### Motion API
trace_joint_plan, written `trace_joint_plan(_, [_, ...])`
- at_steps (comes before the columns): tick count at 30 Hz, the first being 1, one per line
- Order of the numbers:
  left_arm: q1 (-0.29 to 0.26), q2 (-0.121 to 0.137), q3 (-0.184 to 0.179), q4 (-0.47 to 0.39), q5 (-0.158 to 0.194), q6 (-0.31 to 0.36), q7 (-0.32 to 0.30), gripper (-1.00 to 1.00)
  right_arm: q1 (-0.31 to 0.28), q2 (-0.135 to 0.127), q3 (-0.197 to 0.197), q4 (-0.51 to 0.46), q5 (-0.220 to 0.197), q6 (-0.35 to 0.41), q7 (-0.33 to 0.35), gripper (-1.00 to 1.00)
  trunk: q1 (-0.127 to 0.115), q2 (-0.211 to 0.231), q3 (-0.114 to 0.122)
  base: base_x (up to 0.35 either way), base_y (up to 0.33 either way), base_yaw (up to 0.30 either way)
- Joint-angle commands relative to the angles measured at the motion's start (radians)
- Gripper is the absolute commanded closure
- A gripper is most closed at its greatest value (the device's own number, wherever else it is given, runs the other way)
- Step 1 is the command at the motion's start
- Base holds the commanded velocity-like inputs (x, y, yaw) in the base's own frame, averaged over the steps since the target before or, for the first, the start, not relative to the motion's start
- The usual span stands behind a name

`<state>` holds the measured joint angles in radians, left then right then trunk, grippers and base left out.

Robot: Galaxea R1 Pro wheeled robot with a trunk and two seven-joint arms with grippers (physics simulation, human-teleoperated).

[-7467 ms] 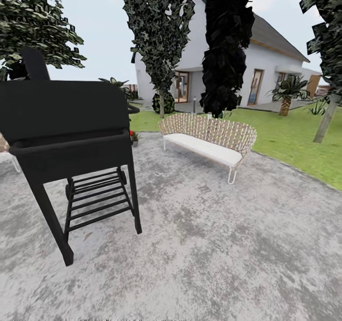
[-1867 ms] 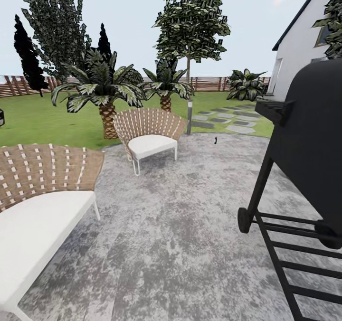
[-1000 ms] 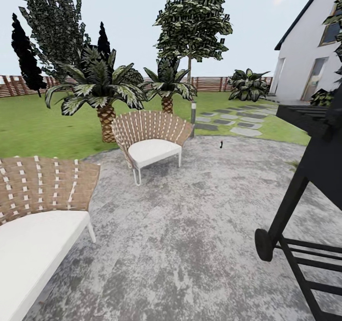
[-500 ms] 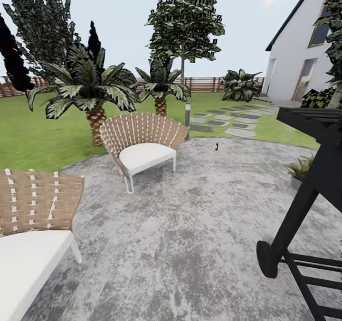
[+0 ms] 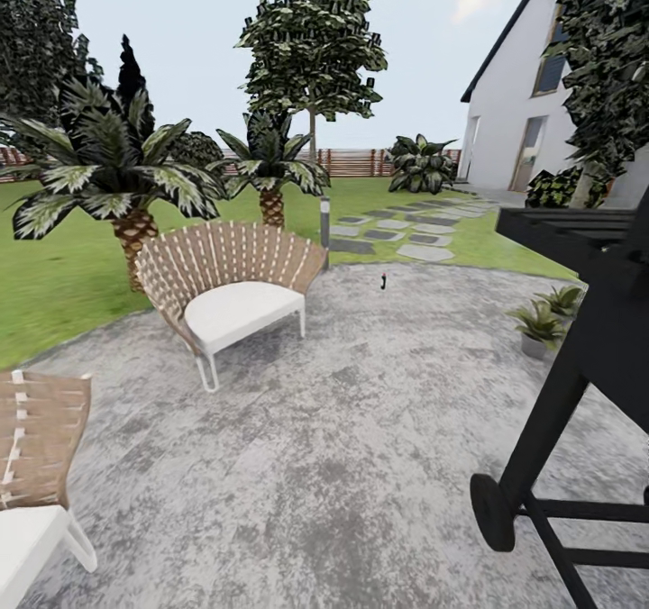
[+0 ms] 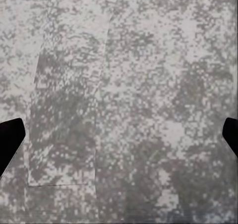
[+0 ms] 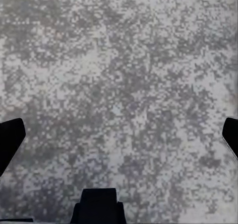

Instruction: Pick up the pesticide atomizer in the garden and spray insectifuge to fully cover both potted plants in the garden.

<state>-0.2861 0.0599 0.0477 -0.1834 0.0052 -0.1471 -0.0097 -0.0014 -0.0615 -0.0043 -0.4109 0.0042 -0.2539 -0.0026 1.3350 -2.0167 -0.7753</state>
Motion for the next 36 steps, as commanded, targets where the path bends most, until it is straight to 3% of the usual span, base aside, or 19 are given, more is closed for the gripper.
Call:
trace_joint_plan(1, [0.0,0.0,0.004,0.001,0.0,-0.004,-0.001,-1.0,0.0,0.0,0.0,0.0,0.0,-0.002,0.0,-1.0,0.0,0.0,-0.001,0.333,0.0,-0.057])
trace_joint_plan(36, [-0.001,0.0,0.004,0.001,-0.001,-0.004,-0.001,-1.0,0.0,0.0,0.006,0.015,0.005,-0.004,0.0,-1.0,0.0,0.0,-0.001,0.333,0.0,-0.004])
